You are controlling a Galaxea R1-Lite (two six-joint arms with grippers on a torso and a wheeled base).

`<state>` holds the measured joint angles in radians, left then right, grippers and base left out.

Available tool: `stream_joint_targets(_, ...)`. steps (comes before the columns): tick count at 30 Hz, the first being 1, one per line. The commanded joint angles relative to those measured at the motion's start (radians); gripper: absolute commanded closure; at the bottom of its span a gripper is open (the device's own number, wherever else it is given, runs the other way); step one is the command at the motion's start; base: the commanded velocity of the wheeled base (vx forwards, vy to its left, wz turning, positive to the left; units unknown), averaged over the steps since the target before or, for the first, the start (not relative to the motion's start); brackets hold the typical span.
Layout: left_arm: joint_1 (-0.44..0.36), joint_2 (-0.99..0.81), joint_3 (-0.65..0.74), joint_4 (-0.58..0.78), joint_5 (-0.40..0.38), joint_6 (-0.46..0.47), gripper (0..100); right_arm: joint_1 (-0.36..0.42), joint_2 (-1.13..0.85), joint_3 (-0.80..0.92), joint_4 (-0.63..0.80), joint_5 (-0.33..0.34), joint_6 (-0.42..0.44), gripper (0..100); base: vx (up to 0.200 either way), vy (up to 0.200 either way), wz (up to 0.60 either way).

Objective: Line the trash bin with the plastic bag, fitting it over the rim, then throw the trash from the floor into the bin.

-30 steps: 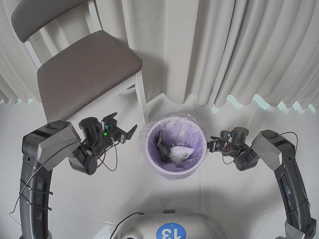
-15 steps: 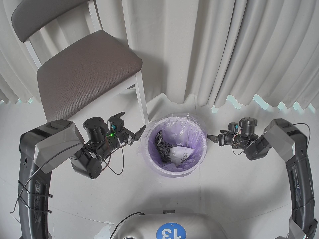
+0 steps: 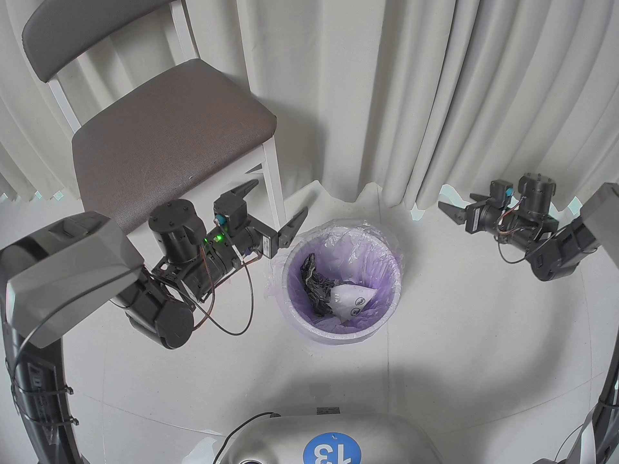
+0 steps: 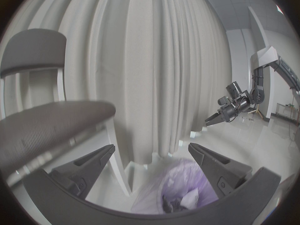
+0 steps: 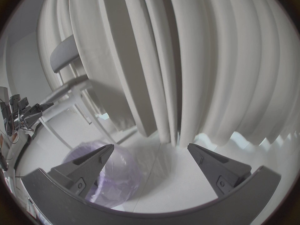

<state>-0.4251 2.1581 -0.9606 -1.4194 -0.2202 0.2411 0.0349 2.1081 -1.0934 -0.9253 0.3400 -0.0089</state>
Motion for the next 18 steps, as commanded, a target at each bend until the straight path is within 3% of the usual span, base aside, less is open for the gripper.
stream_joint_targets(1,-0.026,-0.234,0.063,0.008,0.013,-0.016,0,-0.018,-0.273,0.089,-0.007,-0.076,-0.006,0,0.000,0.000,0.00)
stream_joint_targets(7,-0.011,-0.391,0.057,0.060,0.104,-0.017,0,-0.024,-0.382,0.101,-0.009,-0.147,-0.005,0,0.000,0.000,0.00)
stream_joint_targets(12,0.008,-0.570,0.060,0.189,0.157,-0.016,0,-0.024,-0.454,0.083,-0.009,-0.177,-0.005,0,0.000,0.000,0.00)
stream_joint_targets(17,0.118,-0.747,0.062,0.333,0.191,-0.017,0,-0.016,-0.570,0.092,-0.004,-0.223,-0.005,0,0.000,0.000,0.00)
stream_joint_targets(18,0.186,-0.836,0.072,0.421,0.193,-0.023,0,-0.021,-0.639,0.104,0.019,-0.210,-0.005,0,0.000,0.000,0.00)
